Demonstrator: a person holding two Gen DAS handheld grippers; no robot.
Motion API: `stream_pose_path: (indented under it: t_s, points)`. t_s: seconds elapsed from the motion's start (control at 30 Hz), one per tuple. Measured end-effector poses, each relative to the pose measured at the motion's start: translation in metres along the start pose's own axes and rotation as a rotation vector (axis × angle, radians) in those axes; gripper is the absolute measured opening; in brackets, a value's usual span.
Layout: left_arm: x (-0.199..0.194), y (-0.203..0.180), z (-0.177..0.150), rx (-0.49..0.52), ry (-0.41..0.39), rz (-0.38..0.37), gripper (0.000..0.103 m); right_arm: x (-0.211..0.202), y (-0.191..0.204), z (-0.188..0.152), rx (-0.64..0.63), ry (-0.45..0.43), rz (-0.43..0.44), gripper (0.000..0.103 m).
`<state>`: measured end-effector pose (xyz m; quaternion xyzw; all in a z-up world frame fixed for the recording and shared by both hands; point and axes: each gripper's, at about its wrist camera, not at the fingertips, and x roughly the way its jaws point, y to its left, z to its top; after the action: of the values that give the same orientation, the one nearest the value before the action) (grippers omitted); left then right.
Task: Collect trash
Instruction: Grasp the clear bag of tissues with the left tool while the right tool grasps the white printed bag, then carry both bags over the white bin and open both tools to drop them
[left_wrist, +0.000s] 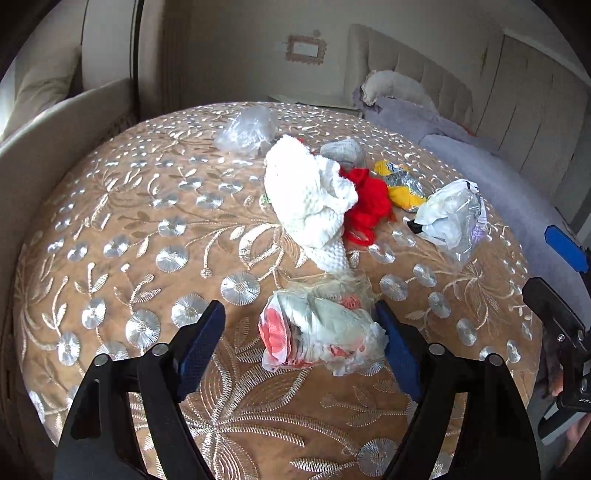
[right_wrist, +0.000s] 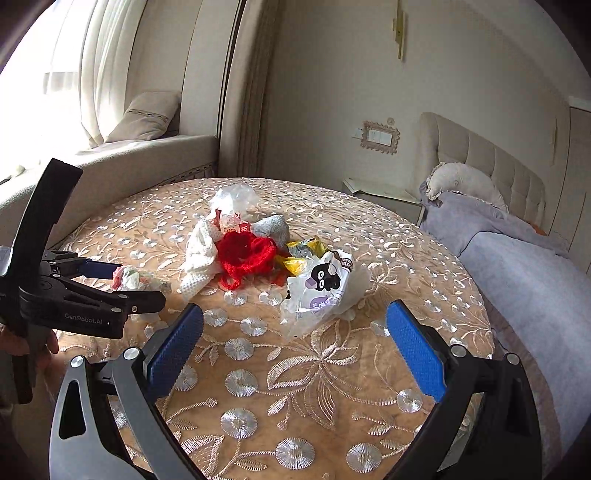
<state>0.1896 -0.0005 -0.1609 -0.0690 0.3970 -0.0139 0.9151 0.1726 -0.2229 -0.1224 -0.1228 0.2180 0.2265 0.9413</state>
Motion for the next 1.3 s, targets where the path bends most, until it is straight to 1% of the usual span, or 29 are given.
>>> stream_pose_path:
  t_s: [0.03, 0.17, 0.37, 0.53, 0.57, 0.63, 0.67, 0.7, 0.83, 1.0, 1.13, 1.3]
  points:
    - [0.001, -0.001, 0.0, 0.003, -0.001, 0.014, 0.052, 0.002, 0.0, 0.0, -0.001, 0.005, -0.003, 0.099]
    - [-0.003, 0.001, 0.002, -0.005, -0.007, -0.019, 0.051, 0.017, -0.004, 0.003, 0.008, 0.047, -0.017, 0.099]
    - [-0.024, 0.0, 0.008, 0.021, -0.07, 0.003, 0.051, 0.04, -0.01, 0.011, 0.024, 0.095, -0.052, 0.099]
    - [-0.032, -0.002, 0.009, 0.026, -0.088, -0.005, 0.051, 0.065, -0.017, 0.02, 0.058, 0.157, -0.044, 0.099]
    - [-0.033, -0.003, 0.009, 0.025, -0.091, -0.007, 0.051, 0.069, -0.019, 0.021, 0.065, 0.172, -0.042, 0.097]
    - [-0.035, -0.004, 0.007, 0.028, -0.089, -0.013, 0.051, 0.078, -0.022, 0.02, 0.079, 0.202, -0.028, 0.062]
    - [-0.035, -0.004, 0.007, 0.029, -0.09, -0.016, 0.051, 0.083, -0.023, 0.018, 0.084, 0.221, -0.026, 0.036]
    - [-0.036, -0.005, 0.006, 0.029, -0.092, -0.019, 0.051, 0.086, -0.025, 0.017, 0.092, 0.232, -0.023, 0.035]
    - [-0.043, -0.01, 0.004, 0.036, -0.1, -0.024, 0.051, 0.067, -0.03, 0.017, 0.128, 0.189, 0.008, 0.032]
    - [-0.052, -0.026, 0.0, 0.064, -0.114, -0.041, 0.051, 0.017, -0.031, 0.015, 0.101, 0.091, -0.003, 0.032]
    - [-0.057, -0.052, -0.007, 0.104, -0.119, -0.085, 0.051, -0.027, -0.031, 0.003, 0.068, 0.054, -0.034, 0.032]
    - [-0.058, -0.09, -0.021, 0.162, -0.111, -0.153, 0.051, -0.075, -0.032, -0.019, 0.049, 0.021, -0.103, 0.032]
